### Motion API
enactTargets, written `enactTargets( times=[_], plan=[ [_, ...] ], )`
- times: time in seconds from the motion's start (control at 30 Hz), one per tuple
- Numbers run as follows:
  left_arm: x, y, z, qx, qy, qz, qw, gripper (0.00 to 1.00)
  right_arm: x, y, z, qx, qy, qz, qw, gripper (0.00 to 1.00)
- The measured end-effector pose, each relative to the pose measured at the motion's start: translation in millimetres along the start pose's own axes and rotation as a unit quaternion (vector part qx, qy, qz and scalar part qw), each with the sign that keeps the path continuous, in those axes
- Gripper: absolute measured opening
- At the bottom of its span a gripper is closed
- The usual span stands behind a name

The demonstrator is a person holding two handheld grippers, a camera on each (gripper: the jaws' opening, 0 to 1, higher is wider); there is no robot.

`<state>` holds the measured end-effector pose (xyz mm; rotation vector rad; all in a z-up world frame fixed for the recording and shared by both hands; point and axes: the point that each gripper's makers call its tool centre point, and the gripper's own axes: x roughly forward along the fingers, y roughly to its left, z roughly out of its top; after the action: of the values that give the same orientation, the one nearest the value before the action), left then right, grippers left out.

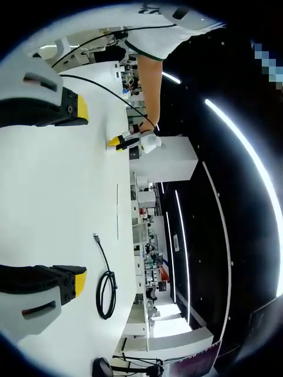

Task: Plug the desk Type‑C cable into the charger adapter.

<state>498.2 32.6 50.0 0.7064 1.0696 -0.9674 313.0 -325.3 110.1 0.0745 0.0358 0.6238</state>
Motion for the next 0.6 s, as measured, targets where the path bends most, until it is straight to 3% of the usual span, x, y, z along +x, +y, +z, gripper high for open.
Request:
enactTargets(
  times=[0.6],
  plan=[
    [-0.5, -24.1, -1.3, 0.011, 0.008, -0.003, 0.9999, 0.24, 1.2, 6.2, 2.7, -0.001, -0.005, 0.008, 1.0000, 1.00]
  ],
)
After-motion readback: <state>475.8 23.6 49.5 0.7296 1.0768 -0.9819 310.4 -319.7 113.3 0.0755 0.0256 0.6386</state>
